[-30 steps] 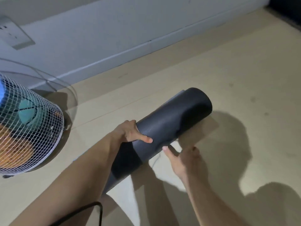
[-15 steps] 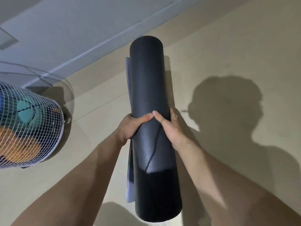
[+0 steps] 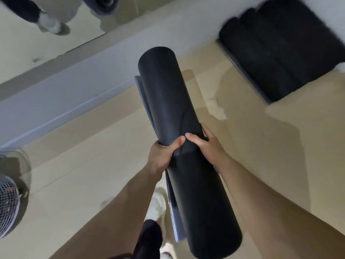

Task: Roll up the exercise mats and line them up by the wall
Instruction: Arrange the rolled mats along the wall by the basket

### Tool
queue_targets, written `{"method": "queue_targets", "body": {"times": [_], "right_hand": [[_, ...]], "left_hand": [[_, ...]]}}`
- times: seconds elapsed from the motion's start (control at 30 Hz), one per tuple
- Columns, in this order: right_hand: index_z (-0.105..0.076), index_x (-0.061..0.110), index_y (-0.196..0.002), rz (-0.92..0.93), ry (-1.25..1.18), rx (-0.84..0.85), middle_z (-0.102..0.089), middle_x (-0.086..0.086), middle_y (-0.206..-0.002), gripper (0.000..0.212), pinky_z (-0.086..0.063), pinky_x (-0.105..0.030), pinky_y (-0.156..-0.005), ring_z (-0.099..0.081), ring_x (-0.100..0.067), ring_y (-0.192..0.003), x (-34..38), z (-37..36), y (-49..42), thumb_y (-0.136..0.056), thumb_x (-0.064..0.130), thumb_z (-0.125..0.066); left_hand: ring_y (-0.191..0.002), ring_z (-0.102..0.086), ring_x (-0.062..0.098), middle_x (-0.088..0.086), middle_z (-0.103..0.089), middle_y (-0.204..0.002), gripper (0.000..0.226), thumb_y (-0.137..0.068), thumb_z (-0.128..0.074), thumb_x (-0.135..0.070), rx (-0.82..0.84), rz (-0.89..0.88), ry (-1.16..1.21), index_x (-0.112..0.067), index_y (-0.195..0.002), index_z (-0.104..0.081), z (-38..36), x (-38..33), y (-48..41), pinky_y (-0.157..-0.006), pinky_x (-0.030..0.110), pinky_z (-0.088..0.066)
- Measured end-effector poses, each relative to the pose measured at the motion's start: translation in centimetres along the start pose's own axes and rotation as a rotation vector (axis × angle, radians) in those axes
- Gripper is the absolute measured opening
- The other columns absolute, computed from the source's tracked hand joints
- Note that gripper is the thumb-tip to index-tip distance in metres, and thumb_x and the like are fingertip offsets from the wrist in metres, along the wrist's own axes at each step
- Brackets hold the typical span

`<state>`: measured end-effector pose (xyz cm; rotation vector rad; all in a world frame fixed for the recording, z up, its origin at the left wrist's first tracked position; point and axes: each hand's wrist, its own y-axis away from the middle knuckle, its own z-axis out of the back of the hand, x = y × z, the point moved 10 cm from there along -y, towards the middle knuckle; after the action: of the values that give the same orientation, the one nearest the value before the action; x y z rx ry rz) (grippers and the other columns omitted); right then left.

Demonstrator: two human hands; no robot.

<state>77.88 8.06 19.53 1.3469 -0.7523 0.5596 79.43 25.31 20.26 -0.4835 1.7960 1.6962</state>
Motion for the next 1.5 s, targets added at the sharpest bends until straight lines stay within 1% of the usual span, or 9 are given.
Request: {"method": "queue_targets", "body": {"times": [0.33, 0.47, 0.7, 0.8, 0.93, 1.1, 1.2, 1.33, 1.5], "right_hand": [[-0.050, 0.048, -0.141, -0.086, 0.099, -0.091, -0.068, 0.007, -0.129, 0.093, -0.056, -0.046, -0.101, -0.068, -0.020, -0.114, 7.1, 25.8, -19.8, -0.057, 0.068, -0.084], [-0.047, 0.048, -0.145, -0.082, 0.162, -0.067, -0.066, 0.010, -0.133, 0.096, -0.054, -0.047, -0.104, -0.065, -0.019, -0.117, 6.8, 32.6, -30.4, -0.058, 0.071, -0.081], [-0.034, 0.041, -0.158, 0.013, 0.380, -0.035, -0.051, 0.009, -0.153, 0.104, -0.041, -0.044, -0.116, -0.050, -0.020, -0.139, 8.1, 39.6, -48.1, -0.069, 0.071, -0.079], [-0.023, 0.034, -0.163, 0.006, 0.562, -0.011, -0.044, 0.001, -0.159, 0.104, -0.039, -0.048, -0.117, -0.045, -0.028, -0.143, 7.5, 41.2, -53.6, -0.078, 0.069, -0.073], [-0.002, 0.032, -0.165, 0.023, 0.902, -0.001, -0.029, -0.008, -0.166, 0.097, -0.038, -0.051, -0.115, -0.037, -0.037, -0.146, 5.1, 42.5, -56.0, -0.092, 0.076, -0.049], [-0.006, 0.032, -0.165, 0.088, 0.982, -0.065, -0.036, -0.008, -0.163, 0.095, -0.042, -0.048, -0.108, -0.041, -0.036, -0.143, 6.5, 43.6, -56.1, -0.092, 0.075, -0.049], [-0.001, 0.032, -0.165, 0.085, 1.108, -0.048, -0.034, -0.008, -0.163, 0.096, -0.045, -0.048, -0.104, -0.040, -0.037, -0.143, 6.9, 43.4, -55.9, -0.093, 0.076, -0.046], [-0.001, 0.032, -0.165, -0.009, 1.165, -0.006, -0.030, -0.012, -0.163, 0.091, -0.045, -0.050, -0.102, -0.037, -0.038, -0.144, 7.8, 43.3, -54.7, -0.097, 0.072, -0.045], [-0.016, 0.026, -0.164, -0.013, 1.193, -0.044, -0.033, -0.013, -0.160, 0.077, -0.046, -0.047, -0.099, -0.041, -0.036, -0.140, 13.4, 46.4, -48.5, -0.102, 0.061, -0.046]], "left_hand": [[-0.098, -0.071, 0.015, -0.004, -0.073, -0.110, 0.074, -0.064, -0.093, -0.054, 0.026, 0.035, 0.018, -0.017, -0.120, -0.063, -24.8, -10.9, -19.5, -0.083, 0.031, -0.061], [-0.087, -0.074, 0.009, -0.004, -0.077, -0.103, 0.057, -0.069, -0.093, -0.044, -0.041, 0.050, 0.069, -0.016, -0.112, -0.068, -31.9, -11.9, -29.1, -0.069, 0.020, -0.057], [-0.098, -0.075, 0.017, 0.003, -0.078, -0.110, 0.046, -0.080, -0.086, -0.041, -0.139, 0.037, 0.202, -0.013, -0.112, -0.069, -39.4, -12.8, -45.1, -0.088, 0.033, -0.059], [-0.103, -0.069, 0.017, -0.006, -0.073, -0.113, 0.056, -0.076, -0.083, -0.058, -0.091, 0.094, 0.141, -0.023, -0.116, -0.064, -41.8, -11.6, -50.3, -0.093, 0.040, -0.053], [-0.111, -0.065, 0.018, -0.008, -0.068, -0.123, 0.076, -0.066, -0.083, -0.068, -0.055, 0.170, 0.195, -0.029, -0.126, -0.056, -45.0, -8.3, -53.4, -0.091, 0.044, -0.053], [-0.116, -0.067, 0.021, -0.005, -0.071, -0.126, 0.070, -0.073, -0.081, -0.057, -0.014, 0.148, 0.294, -0.025, -0.131, -0.058, -46.6, -8.8, -53.9, -0.096, 0.046, -0.055], [-0.118, -0.064, 0.025, -0.001, -0.068, -0.131, 0.088, -0.071, -0.080, -0.067, -0.058, 0.172, 0.154, -0.018, -0.139, -0.054, -45.7, -8.9, -54.4, -0.102, 0.055, -0.051], [-0.125, -0.060, 0.029, 0.005, -0.060, -0.141, 0.084, -0.087, -0.067, -0.066, -0.309, 0.128, -0.220, -0.012, -0.148, -0.044, -43.5, -11.4, -51.8, -0.096, 0.036, -0.048], [-0.132, -0.053, 0.031, 0.008, -0.054, -0.148, 0.067, -0.099, -0.058, -0.050, -0.279, 0.004, -0.636, -0.014, -0.152, -0.039, -44.3, -17.9, -44.7, -0.091, 0.032, -0.039]]}}
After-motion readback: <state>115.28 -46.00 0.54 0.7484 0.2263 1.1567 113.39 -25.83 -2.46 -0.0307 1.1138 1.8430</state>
